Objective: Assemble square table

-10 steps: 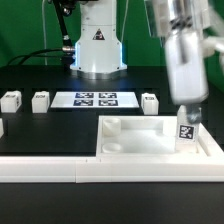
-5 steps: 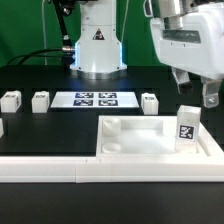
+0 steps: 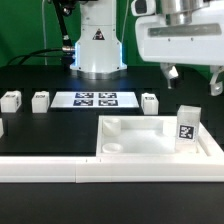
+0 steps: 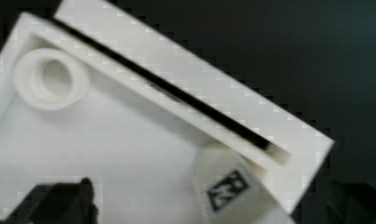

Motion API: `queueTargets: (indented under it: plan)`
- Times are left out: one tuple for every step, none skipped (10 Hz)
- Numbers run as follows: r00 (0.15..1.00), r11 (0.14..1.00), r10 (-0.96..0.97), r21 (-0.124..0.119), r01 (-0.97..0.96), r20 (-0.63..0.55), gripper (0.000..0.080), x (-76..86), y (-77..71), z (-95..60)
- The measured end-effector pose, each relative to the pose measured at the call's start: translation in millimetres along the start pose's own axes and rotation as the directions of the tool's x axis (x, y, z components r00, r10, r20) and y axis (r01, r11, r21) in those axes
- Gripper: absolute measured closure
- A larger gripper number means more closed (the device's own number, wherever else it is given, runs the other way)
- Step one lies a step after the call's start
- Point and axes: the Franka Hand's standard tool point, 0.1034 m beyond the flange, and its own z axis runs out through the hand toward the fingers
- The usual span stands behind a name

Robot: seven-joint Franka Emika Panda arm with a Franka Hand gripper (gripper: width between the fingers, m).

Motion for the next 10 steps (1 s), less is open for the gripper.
queueTargets:
  plan:
    - [0.998, 0.998, -0.066, 0.000, 0.066, -0.002, 0.0151, -0.6, -1.4, -0.5]
    - [0.989, 0.989, -0.149, -0.001, 0.149, -0.003, 0.0151, 1.6, -0.2, -0.4]
    - [0.977, 0.977, -0.215, -0.002, 0.215, -0.003, 0.0151, 1.6, 0.1, 0.1]
    - [0.961, 0.961, -0.278, -0.003, 0.278, -0.001, 0.0151, 0.3, 1.1, 1.4]
    - [0.939, 0.939, -0.343, -0.012, 0.343, 0.012, 0.0151, -11.7, 10.0, 7.9]
    - [0.908, 0.908, -0.417, -0.021, 0.418, 0.040, 0.0151, -34.4, 28.4, 12.3]
    - [0.871, 0.872, -0.486, -0.031, 0.489, 0.066, 0.0151, -47.2, 51.1, 16.0]
    - [0.829, 0.829, -0.551, -0.047, 0.557, 0.098, 0.0151, -56.2, 75.8, 24.9]
    - [0.798, 0.796, -0.595, -0.063, 0.602, 0.100, 0.0151, -62.5, 88.6, 32.5]
    - [0.744, 0.744, -0.660, -0.055, 0.666, 0.102, 0.0151, -59.5, 85.9, 30.5]
